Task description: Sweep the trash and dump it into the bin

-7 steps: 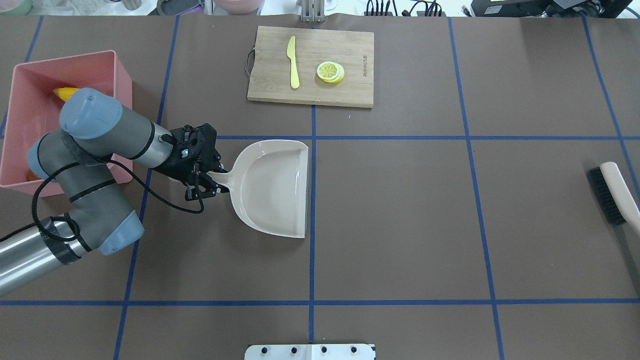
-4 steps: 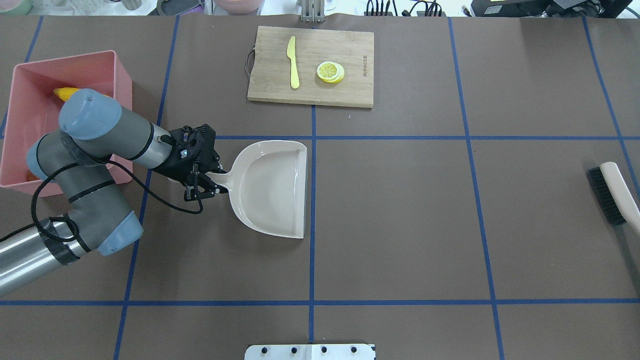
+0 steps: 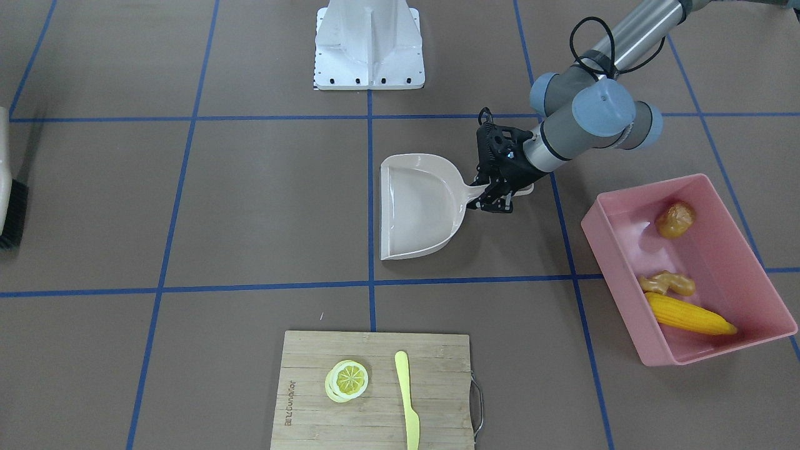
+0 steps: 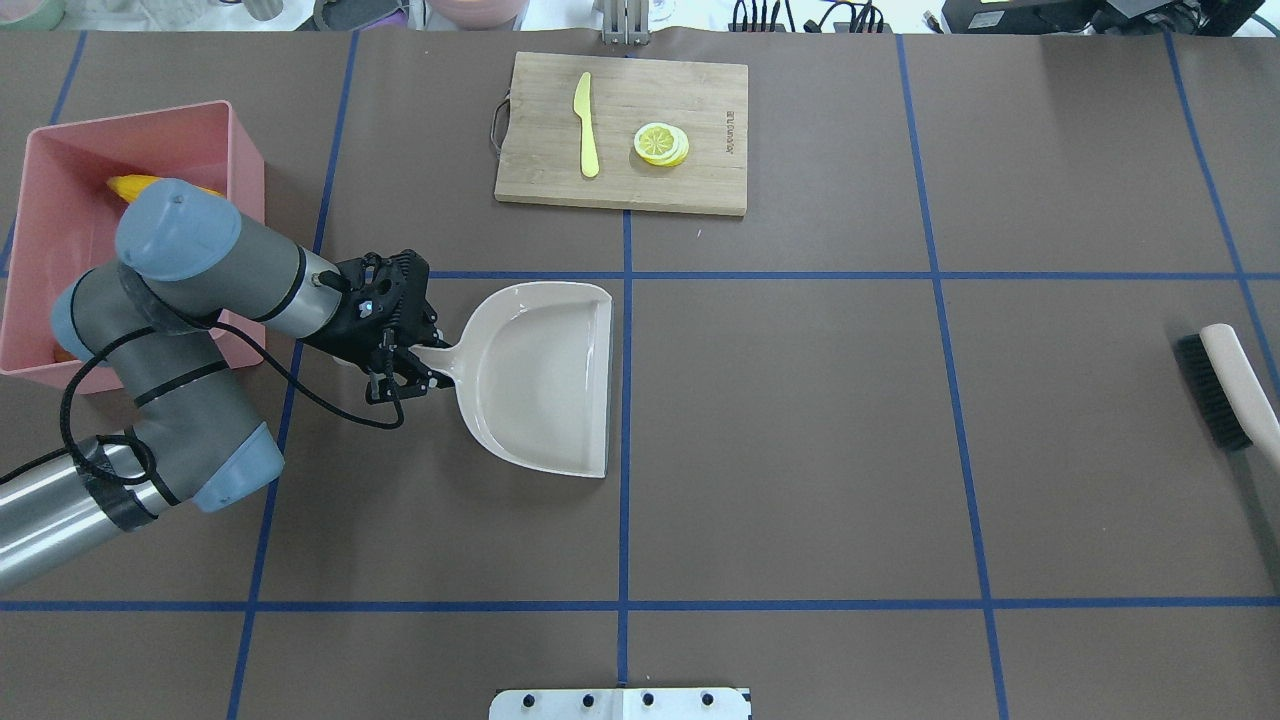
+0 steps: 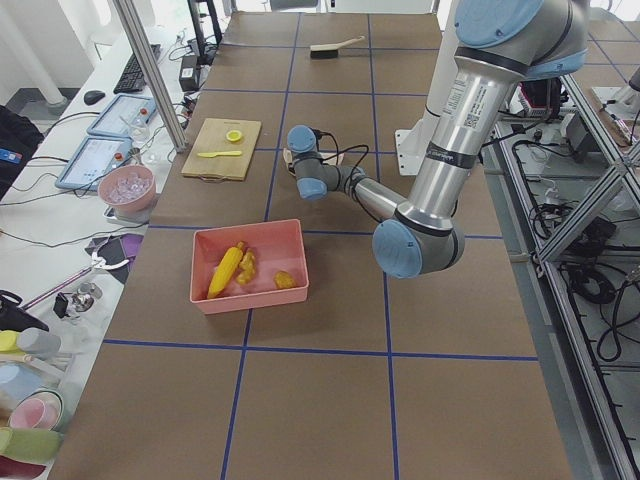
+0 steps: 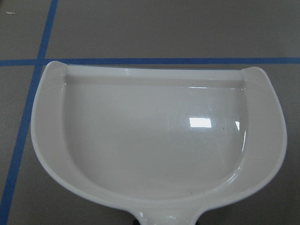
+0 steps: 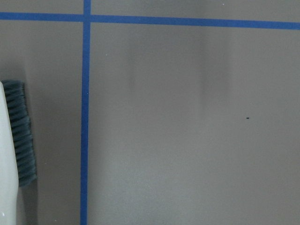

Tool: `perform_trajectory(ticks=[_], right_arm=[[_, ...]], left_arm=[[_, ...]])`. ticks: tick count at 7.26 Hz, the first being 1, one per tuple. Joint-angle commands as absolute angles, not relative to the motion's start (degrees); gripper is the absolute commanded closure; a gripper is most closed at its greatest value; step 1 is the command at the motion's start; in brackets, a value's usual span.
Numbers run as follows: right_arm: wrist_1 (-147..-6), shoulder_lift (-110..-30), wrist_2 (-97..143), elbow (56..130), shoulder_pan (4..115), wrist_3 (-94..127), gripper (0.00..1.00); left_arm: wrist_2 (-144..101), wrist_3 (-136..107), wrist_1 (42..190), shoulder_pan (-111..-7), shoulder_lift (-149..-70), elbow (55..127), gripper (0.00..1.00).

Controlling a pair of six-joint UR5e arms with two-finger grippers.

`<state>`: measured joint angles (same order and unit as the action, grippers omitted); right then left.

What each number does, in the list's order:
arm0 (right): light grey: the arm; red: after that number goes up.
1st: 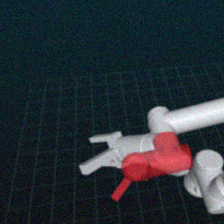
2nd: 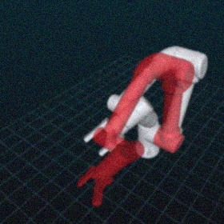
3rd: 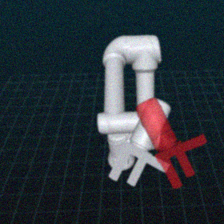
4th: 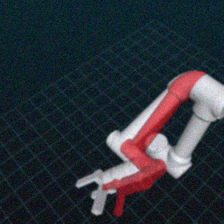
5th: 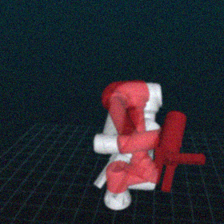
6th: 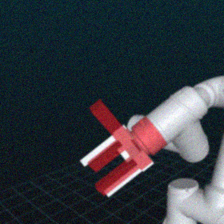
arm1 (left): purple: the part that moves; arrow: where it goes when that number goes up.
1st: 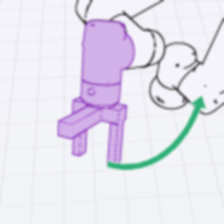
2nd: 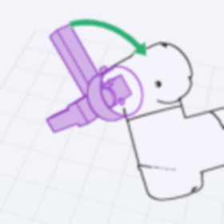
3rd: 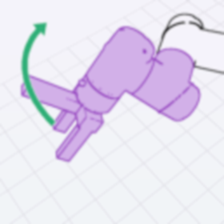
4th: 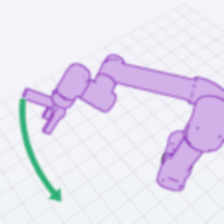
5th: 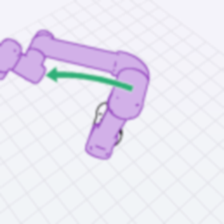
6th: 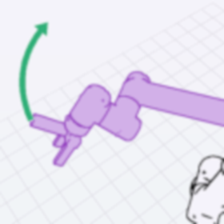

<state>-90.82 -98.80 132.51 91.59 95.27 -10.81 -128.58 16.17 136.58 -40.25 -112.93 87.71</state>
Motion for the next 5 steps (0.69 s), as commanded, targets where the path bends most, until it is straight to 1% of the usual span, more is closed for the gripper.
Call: perform_trajectory(ticks=[1, 2, 3, 5], right_arm=[[-90.79, -98.70, 132.54, 91.67, 95.27, -10.90, 0.00], [-90.79, -98.79, 132.45, 91.67, 95.27, -11.33, 0.00], [-90.79, -98.79, 132.45, 91.67, 95.27, -11.34, 0.00], [-90.70, -98.27, 132.01, 91.32, 95.19, -11.34, 0.00]], left_arm=[[-128.58, 16.17, 136.58, -40.25, -112.85, 87.71, 0.98], [-128.58, 16.17, 136.58, -40.25, -112.85, 87.71, 0.98], [-128.50, 16.17, 136.58, -40.25, -112.85, 87.63, 0.91], [-127.97, 16.08, 136.50, -40.34, -112.76, 87.28, 0.37]])
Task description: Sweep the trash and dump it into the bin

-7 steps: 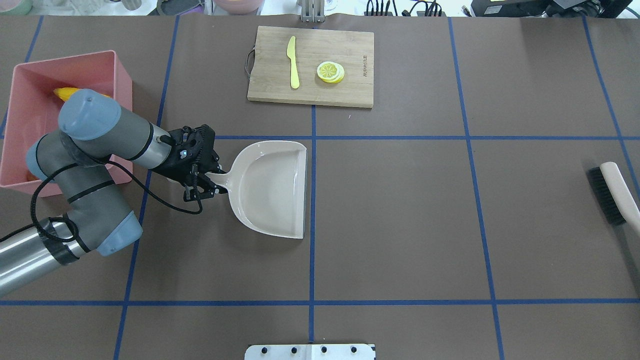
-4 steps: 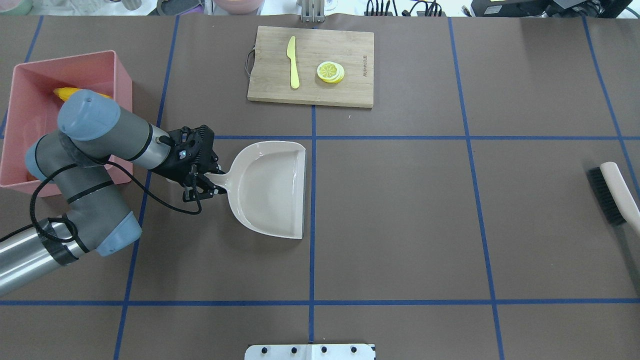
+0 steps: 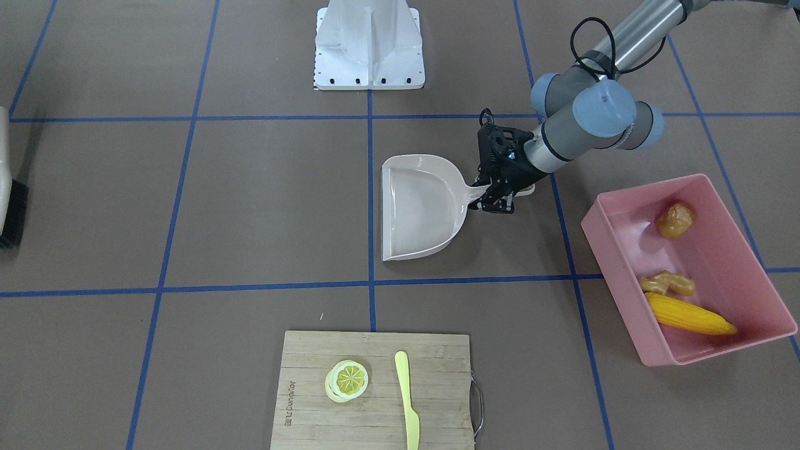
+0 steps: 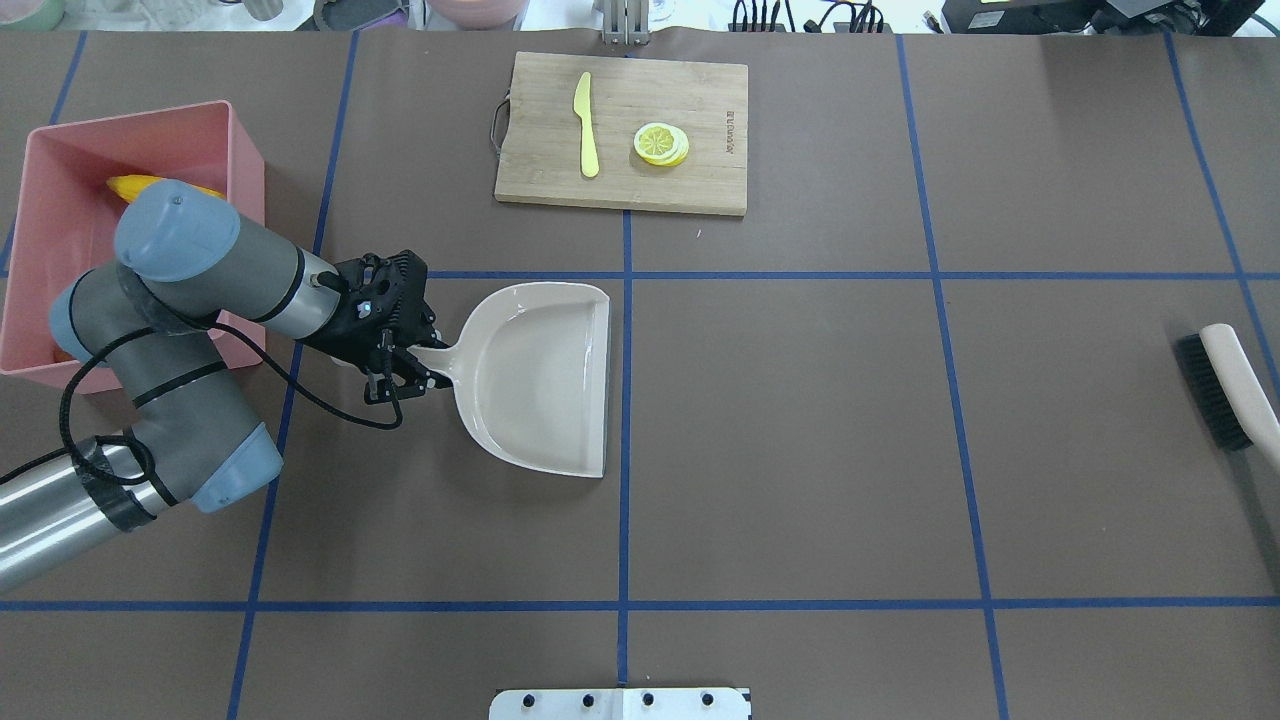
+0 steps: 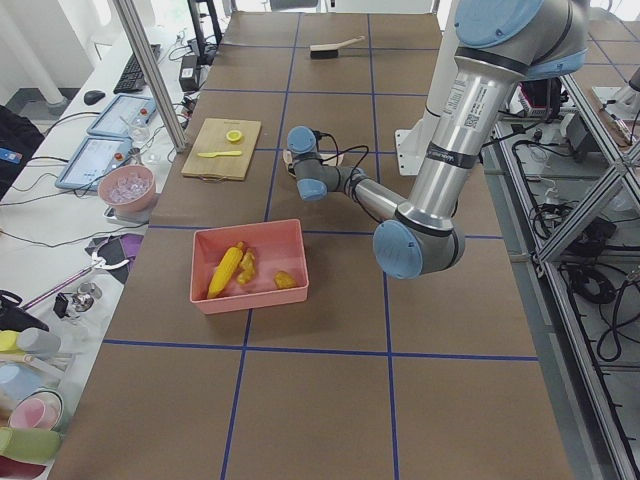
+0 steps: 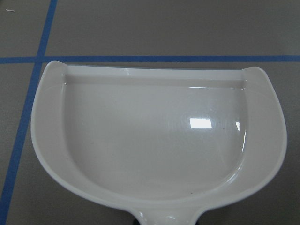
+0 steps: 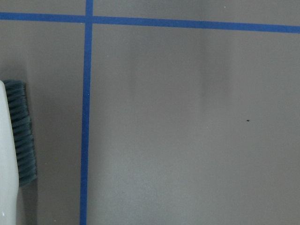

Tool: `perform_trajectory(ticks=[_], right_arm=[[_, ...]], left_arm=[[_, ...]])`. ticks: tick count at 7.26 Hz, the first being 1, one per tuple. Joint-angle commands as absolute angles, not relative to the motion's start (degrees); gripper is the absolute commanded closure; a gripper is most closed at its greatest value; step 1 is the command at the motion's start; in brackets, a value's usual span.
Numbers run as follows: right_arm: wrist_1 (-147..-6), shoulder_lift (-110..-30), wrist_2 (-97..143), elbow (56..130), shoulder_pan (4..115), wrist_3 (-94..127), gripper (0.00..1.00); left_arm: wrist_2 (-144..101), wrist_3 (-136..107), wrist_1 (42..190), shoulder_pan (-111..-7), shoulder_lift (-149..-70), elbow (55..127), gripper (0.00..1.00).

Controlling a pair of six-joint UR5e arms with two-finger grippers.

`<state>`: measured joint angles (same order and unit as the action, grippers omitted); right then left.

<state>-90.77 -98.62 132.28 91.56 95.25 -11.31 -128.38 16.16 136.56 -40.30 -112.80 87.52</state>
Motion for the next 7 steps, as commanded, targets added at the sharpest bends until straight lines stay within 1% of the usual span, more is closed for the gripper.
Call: perform_trajectory(ticks=[1, 2, 3, 4, 6, 7], right_arm=[[-90.70, -98.26, 131.92, 91.32, 95.10, -11.34, 0.00], [-89.66, -98.35, 131.92, 91.23, 95.10, -11.34, 0.00], [-88.43, -98.52, 132.01, 90.19, 95.10, -11.34, 0.00], [-87.81, -98.53, 132.01, 90.18, 95.10, -11.34, 0.00], [-87.80, -98.35, 132.10, 90.26, 95.10, -11.34, 0.00], [-87.80, -98.18, 132.10, 90.44, 95.10, -11.34, 0.00]], left_arm=[[-126.84, 16.08, 136.49, -40.34, -112.59, 87.28, 0.14], [-126.39, 16.08, 136.49, -40.43, -112.50, 87.36, 0.03], [-125.95, 16.17, 136.58, -40.60, -111.54, 88.49, 0.02], [-125.69, 16.08, 136.50, -40.87, -109.36, 91.46, 0.02], [-125.51, 15.73, 135.62, -44.98, -104.70, 97.79, 0.02], [-123.25, 15.73, 135.35, -47.87, -103.02, 99.30, 0.02]])
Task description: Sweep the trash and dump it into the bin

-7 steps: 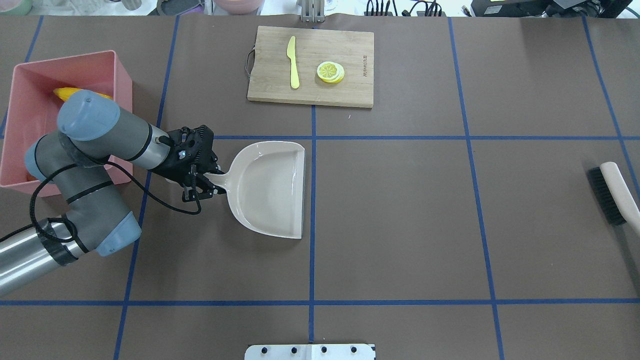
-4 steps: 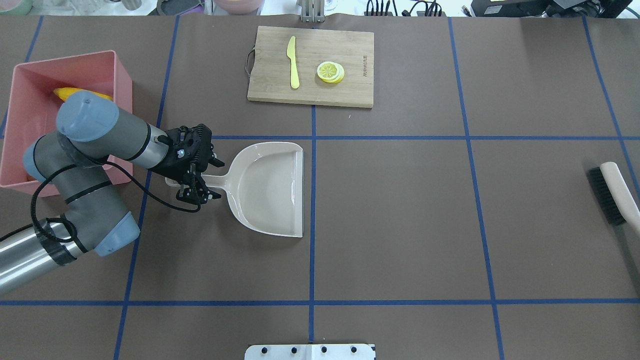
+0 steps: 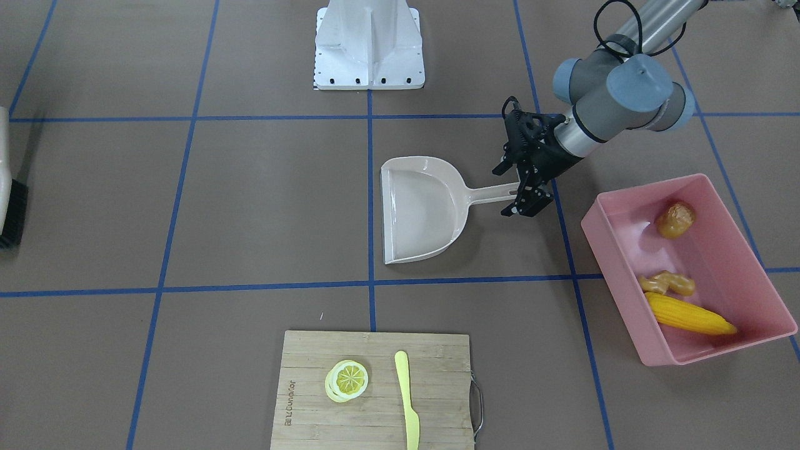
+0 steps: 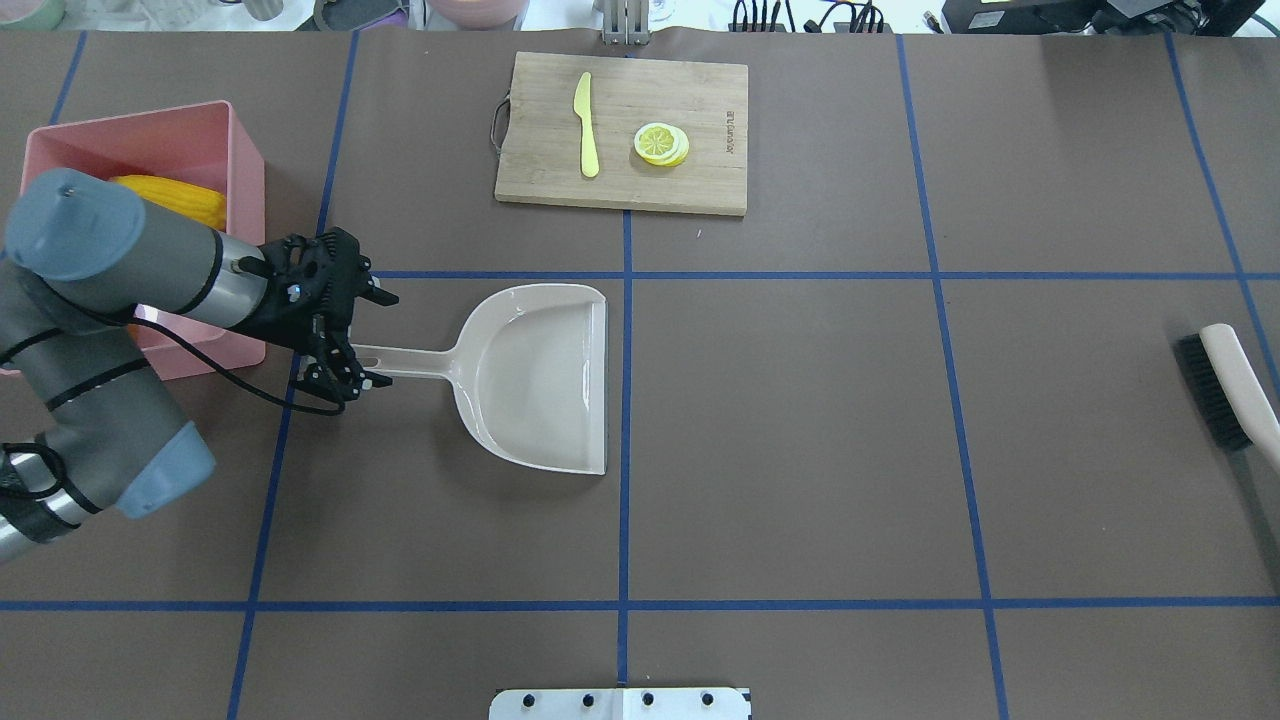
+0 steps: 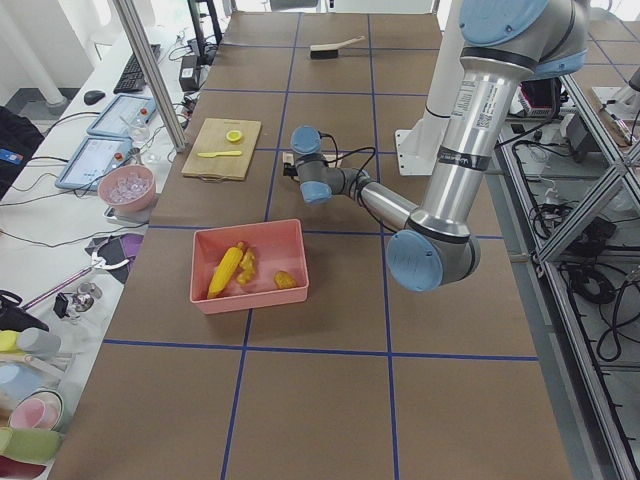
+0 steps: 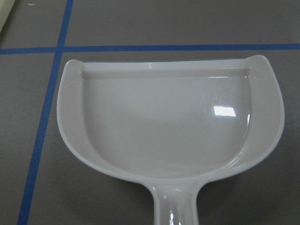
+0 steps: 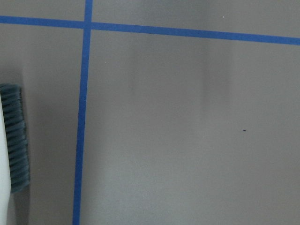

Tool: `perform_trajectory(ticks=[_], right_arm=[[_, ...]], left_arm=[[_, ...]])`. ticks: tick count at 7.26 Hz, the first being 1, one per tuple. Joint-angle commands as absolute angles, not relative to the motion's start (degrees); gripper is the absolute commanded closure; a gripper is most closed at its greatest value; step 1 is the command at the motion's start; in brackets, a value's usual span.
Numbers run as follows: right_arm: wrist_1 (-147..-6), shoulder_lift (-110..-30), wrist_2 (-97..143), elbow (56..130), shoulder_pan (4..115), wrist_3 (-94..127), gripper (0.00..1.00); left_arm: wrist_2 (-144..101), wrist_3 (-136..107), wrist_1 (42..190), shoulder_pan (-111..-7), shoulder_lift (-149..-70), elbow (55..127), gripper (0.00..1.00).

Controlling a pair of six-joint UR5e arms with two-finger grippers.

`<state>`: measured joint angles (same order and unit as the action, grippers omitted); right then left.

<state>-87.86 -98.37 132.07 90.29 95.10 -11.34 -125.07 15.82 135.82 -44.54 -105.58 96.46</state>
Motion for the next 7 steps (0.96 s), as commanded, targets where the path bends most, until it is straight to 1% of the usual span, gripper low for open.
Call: perform_trajectory(ticks=[1, 4, 6, 7], right_arm=[[-87.72, -97.91, 132.01, 90.70, 95.10, -11.34, 0.00], [-87.80, -98.09, 131.93, 90.00, 95.01, -11.16, 0.00], [-87.80, -97.82, 132.36, 90.61, 94.92, -10.90, 0.00], [-87.80, -97.91, 132.28, 90.44, 95.01, -11.07, 0.00]], left_arm=[[-119.31, 15.65, 133.79, -50.34, -101.96, 99.75, 0.02], [-117.86, 15.64, 121.41, -58.43, -102.13, 103.26, 0.02], [-117.86, 15.47, 120.59, -60.19, -101.95, 103.27, 0.02], [-117.95, 15.38, 117.71, -61.77, -101.87, 103.27, 0.02]])
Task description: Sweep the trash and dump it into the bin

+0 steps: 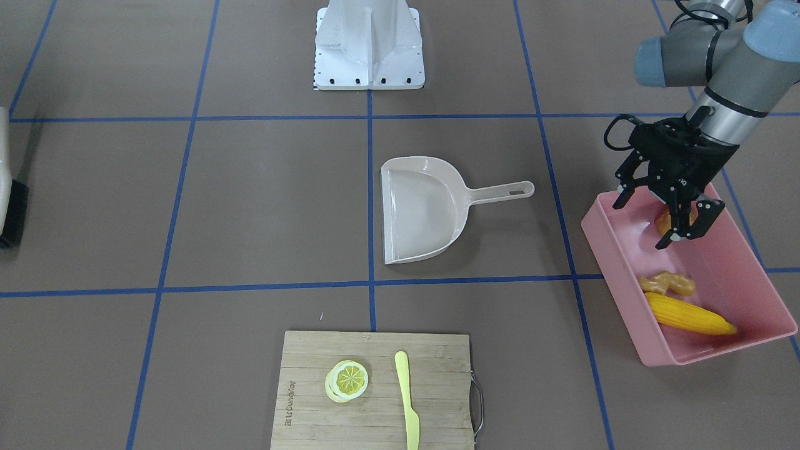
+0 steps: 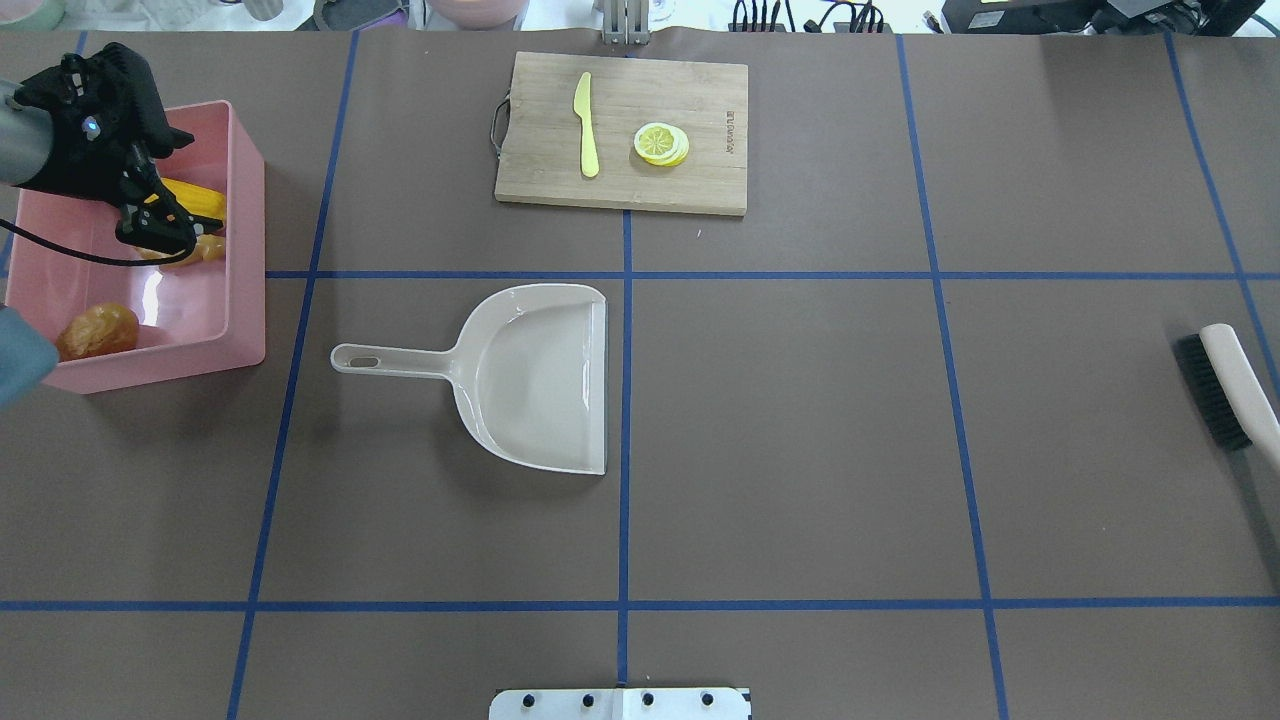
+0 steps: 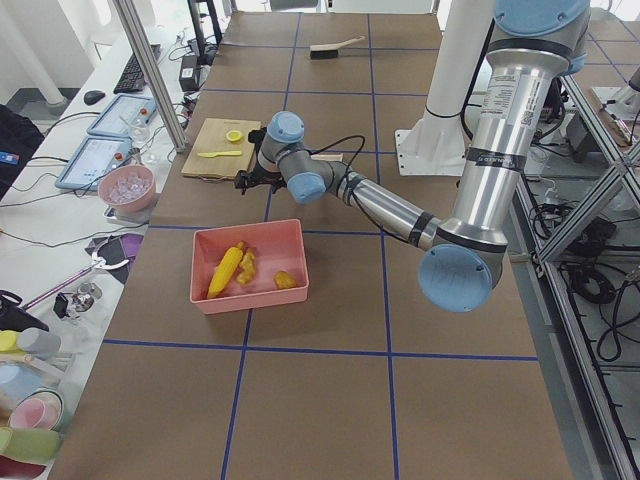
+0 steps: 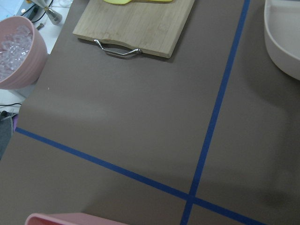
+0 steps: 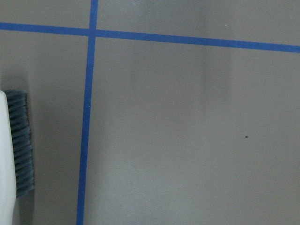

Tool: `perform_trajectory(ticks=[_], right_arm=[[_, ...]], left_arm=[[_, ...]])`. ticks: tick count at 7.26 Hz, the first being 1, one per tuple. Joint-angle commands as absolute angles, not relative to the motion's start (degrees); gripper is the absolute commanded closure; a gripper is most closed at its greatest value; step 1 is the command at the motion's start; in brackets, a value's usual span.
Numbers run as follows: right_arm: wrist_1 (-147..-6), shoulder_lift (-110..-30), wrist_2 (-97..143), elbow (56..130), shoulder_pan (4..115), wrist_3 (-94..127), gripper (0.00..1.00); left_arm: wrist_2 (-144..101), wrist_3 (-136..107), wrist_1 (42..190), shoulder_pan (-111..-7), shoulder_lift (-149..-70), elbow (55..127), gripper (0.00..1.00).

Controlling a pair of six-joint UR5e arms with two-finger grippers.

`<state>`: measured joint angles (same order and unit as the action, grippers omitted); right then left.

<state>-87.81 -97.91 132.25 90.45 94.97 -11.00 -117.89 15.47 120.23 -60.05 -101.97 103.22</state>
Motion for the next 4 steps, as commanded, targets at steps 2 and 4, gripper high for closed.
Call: perform_trajectory(ticks=[2, 4], right_arm=[[-87.72, -97.82, 132.45, 90.79, 95.01, -11.16, 0.00], [-87.80, -97.91, 132.36, 90.44, 95.01, -11.34, 0.00]], left_arm=[[-118.12, 15.38, 116.20, -63.01, -99.77, 103.10, 0.02], [-118.48, 15.38, 112.45, -65.28, -99.49, 102.92, 0.02]])
